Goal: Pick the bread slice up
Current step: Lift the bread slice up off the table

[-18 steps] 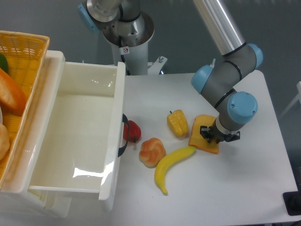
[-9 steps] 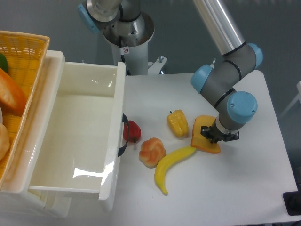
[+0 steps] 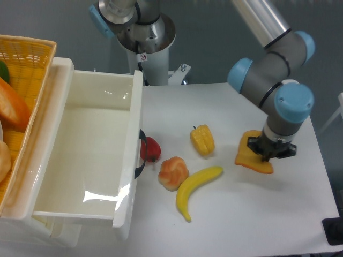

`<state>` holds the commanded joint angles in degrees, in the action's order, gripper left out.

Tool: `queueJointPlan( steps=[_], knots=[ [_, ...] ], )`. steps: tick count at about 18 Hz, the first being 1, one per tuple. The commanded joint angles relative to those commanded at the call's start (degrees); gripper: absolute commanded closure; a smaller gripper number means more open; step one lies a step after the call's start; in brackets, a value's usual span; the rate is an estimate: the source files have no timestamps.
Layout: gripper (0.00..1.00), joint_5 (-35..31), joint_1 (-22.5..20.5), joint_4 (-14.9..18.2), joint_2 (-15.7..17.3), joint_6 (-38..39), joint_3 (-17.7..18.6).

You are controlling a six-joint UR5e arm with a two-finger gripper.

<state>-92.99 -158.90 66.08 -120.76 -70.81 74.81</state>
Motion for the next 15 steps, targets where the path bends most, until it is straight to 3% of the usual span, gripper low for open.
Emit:
queueJointPlan(
  steps=[2, 4, 6, 9, 15],
  knots=[
    [1.00, 0.2, -0.9, 3.2, 0.1, -4.7, -3.7],
    [1.00, 0.5, -1.8, 4.0, 0.2, -9.1, -5.5],
    [1.00, 1.7, -2.4, 5.3, 0.1, -10.7, -7.5],
    [1.00, 3.5, -3.3, 9.9, -0.3, -11.8, -10.6],
    [1.00, 3.1, -3.8, 10.3, 1.2, -15.7, -9.3]
  ],
)
